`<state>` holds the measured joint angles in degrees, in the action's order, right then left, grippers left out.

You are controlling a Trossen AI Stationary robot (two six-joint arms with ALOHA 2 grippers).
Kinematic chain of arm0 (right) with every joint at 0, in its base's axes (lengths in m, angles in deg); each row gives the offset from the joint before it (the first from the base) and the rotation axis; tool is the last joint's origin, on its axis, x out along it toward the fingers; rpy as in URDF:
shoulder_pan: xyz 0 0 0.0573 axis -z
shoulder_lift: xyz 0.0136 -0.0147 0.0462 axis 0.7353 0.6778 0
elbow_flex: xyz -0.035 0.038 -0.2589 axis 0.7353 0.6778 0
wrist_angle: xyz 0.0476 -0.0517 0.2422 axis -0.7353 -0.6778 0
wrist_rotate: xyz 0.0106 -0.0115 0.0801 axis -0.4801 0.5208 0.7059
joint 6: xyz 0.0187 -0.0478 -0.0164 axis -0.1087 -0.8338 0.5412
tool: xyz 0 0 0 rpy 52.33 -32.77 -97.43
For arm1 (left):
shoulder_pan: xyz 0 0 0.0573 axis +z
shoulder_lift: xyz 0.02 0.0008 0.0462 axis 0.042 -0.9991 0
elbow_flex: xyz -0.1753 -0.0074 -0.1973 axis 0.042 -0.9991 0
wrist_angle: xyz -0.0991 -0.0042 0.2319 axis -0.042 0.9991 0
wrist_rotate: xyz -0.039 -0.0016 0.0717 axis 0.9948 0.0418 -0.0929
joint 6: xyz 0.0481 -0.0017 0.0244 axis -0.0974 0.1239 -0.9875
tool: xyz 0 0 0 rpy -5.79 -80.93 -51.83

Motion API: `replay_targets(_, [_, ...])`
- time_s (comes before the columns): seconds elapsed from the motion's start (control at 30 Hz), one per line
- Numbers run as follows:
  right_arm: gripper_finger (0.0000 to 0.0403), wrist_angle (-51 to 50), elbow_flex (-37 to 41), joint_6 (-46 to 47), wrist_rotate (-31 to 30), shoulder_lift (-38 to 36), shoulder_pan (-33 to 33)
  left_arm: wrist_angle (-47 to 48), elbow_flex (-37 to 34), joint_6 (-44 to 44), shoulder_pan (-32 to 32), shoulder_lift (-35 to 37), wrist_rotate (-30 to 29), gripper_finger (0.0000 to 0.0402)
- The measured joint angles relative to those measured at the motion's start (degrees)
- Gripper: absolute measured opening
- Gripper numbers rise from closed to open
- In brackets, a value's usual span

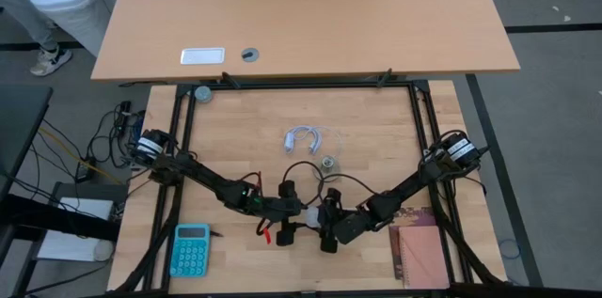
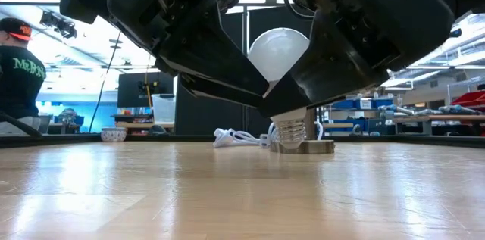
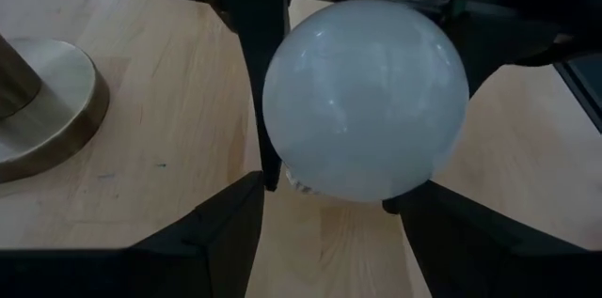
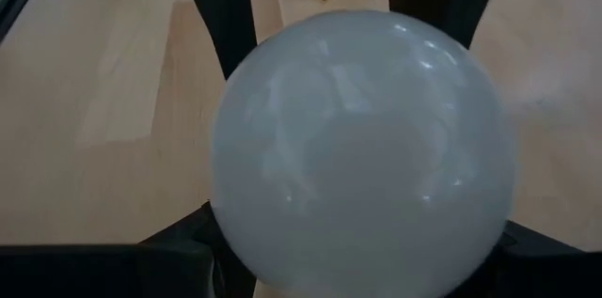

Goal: Screw lightbulb
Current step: Insert the white lightbulb into the lamp socket

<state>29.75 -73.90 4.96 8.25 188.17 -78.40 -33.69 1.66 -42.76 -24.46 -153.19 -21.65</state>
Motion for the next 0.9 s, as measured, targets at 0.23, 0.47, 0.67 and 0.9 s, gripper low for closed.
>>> replay_targets(0.23, [0.0228,0.0,0.0,-3.2,-0.2,0.0,0.0,-1.3,0.0,-1.1,0.0,0.0,0.0,0.0248])
replay_targets(0.47, [0.0228,-0.3,0.0,-3.1,-0.2,0.0,0.0,-0.9,0.0,-1.2,0.0,0.0,0.0,0.0248])
replay_targets(0.67, [0.0228,-0.4,0.0,-3.0,0.1,0.0,0.0,-0.3,0.0,-0.4,-0.1,0.0,0.0,0.0248])
replay_targets(0.9, [0.0228,-0.8,0.0,-3.0,0.5,0.0,0.0,2.0,0.0,1.2,-0.4,-0.1,-0.1,0.0248])
